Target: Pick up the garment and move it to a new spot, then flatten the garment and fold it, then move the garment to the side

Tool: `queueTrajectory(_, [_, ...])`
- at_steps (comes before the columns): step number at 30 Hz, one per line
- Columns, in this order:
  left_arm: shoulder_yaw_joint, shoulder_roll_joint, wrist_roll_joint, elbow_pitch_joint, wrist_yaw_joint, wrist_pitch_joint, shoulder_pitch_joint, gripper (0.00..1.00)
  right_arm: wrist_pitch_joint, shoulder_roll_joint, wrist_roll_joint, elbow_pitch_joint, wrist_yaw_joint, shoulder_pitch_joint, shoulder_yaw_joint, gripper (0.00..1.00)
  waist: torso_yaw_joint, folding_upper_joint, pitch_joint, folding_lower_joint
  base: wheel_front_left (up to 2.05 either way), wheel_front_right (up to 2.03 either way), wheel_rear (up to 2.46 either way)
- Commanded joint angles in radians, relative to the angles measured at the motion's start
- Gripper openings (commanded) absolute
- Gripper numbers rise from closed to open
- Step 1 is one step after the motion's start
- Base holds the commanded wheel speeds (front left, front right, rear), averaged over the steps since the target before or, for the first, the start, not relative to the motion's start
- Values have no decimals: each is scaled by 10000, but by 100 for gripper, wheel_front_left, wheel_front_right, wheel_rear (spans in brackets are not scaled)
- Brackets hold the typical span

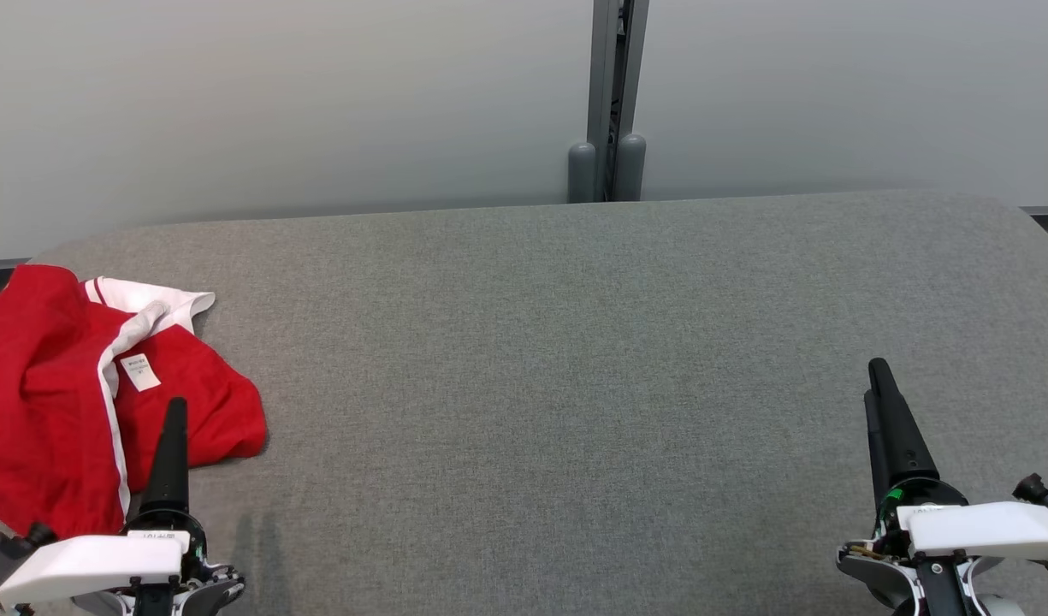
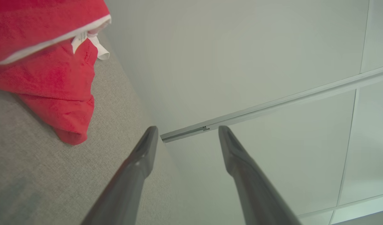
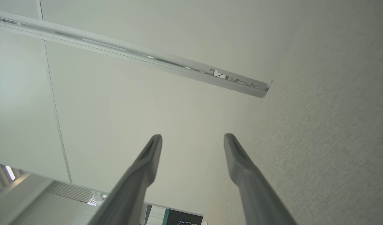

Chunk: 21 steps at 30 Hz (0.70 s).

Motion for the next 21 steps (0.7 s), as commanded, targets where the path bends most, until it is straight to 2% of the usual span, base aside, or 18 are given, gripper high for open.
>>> queueTrajectory(1, [-60,144,309,-224,-7,-106,-381,100,-91,-29,-313,-283,38,-243,-41,100,3,-1,-2,0,0,0,0])
queueTrajectory(12, [-338,170,2720,-670,-6,-689,-257,100,-277,-173,-2382,-499,43,-193,92,100,-9,-1,-10,0,0,0,0])
queueTrajectory(21, [-689,186,4586,-785,259,-1117,-192,100,-425,-240,-4295,-489,46,-191,-55,100,-26,-1,-11,0,0,0,0])
